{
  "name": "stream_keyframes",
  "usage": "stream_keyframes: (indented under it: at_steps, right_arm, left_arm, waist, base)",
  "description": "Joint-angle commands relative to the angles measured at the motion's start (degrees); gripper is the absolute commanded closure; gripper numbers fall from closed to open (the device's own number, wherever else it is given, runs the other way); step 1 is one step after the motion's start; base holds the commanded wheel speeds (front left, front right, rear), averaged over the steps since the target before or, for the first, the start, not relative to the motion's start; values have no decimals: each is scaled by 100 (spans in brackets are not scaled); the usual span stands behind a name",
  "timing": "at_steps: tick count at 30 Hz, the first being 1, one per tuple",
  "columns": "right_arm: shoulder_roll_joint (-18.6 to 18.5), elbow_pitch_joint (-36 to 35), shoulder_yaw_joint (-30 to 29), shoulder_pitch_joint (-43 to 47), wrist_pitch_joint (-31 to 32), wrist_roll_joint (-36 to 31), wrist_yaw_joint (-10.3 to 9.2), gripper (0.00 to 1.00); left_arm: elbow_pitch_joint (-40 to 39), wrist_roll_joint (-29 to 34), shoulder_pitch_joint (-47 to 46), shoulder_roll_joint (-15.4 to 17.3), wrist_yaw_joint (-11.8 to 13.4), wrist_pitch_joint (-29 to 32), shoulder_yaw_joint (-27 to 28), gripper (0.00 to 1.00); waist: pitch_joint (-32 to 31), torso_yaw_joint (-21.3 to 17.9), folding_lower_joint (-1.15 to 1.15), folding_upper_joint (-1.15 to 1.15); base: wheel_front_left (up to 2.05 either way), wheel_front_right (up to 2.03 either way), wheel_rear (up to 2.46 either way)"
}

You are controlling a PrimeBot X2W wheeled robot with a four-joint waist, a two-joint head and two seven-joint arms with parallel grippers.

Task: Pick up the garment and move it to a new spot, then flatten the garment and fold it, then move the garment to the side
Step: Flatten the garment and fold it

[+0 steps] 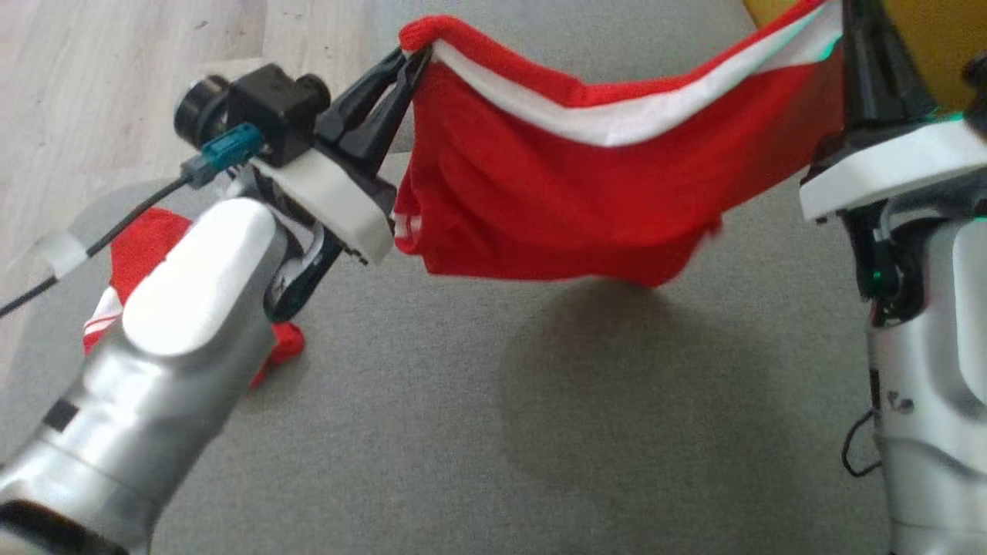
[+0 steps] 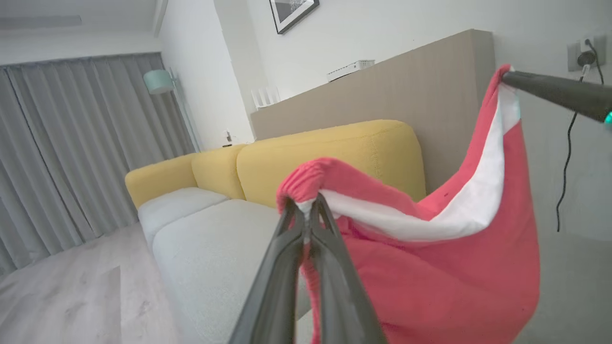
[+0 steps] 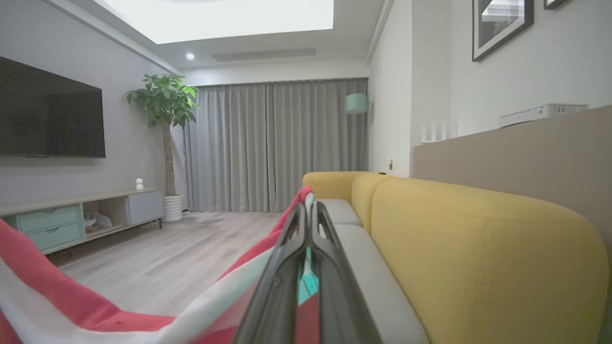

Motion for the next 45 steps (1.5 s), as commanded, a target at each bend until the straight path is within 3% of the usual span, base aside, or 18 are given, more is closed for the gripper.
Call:
stream_keyframes:
  at_steps: [1, 8, 14, 19, 25, 27, 32, 37, 41, 45]
  right_arm:
    - [-49, -198, 110, -120, 42, 26, 39, 100]
    - [-168, -179, 109, -203, 241, 99, 39, 100]
    - [-305, 355, 540, -1189, 135, 59, 39, 100]
    - [-137, 1523, 823, -2682, -480, -95, 39, 100]
    - [211, 3411, 365, -4422, -1683, -492, 39, 100]
    - [255, 3778, 256, -4634, -1856, -610, 39, 100]
    - [283, 4486, 224, -4535, -1997, -714, 39, 100]
    - [-25, 5164, 487, -4034, -2007, -702, 39, 100]
    - [-209, 5504, 858, -3727, -1891, -562, 39, 100]
    - [-474, 5748, 1371, -3271, -1407, 20, 39, 100]
  left_arm:
    - [-168, -62, -223, 197, 51, 31, 318, 100]
    - [-418, -348, -33, 359, 165, 200, 493, 100]
    - [-132, -514, -540, 498, 233, 322, 822, 100]
    - [570, -264, -1575, 499, 265, 78, 1002, 100]
    - [1609, 115, -2973, 226, 275, -682, 1098, 100]
    - [1843, 197, -3185, 119, 236, -848, 1051, 100]
    - [2331, 197, -3124, -216, 96, -1039, 888, 100]
    - [2443, 143, -2324, -522, -9, -1127, 582, 100]
    - [2362, 135, -1699, -542, -32, -1143, 410, 100]
    - [1974, 51, -838, -535, -42, -1146, 342, 100]
  waist:
    - [8, 10, 1, 0]
    - [349, -13, 1, 0]
    - [1228, -220, 1, 0]
    - [1904, -467, 1, 0]
    - [2291, -580, 1, 0]
    - [2320, -564, 1, 0]
    - [2429, -481, 1, 0]
    - [2513, -309, 1, 0]
    - [2428, -258, 1, 0]
    - [2197, -192, 1, 0]
  base:
    - [0, 0, 0]
    - [0, 0, 0]
    - [0, 0, 0]
    - [0, 0, 0]
    - [0, 0, 0]
    - [0, 0, 0]
    - [0, 0, 0]
    - [0, 0, 0]
    - [0, 0, 0]
    - [0, 0, 0]
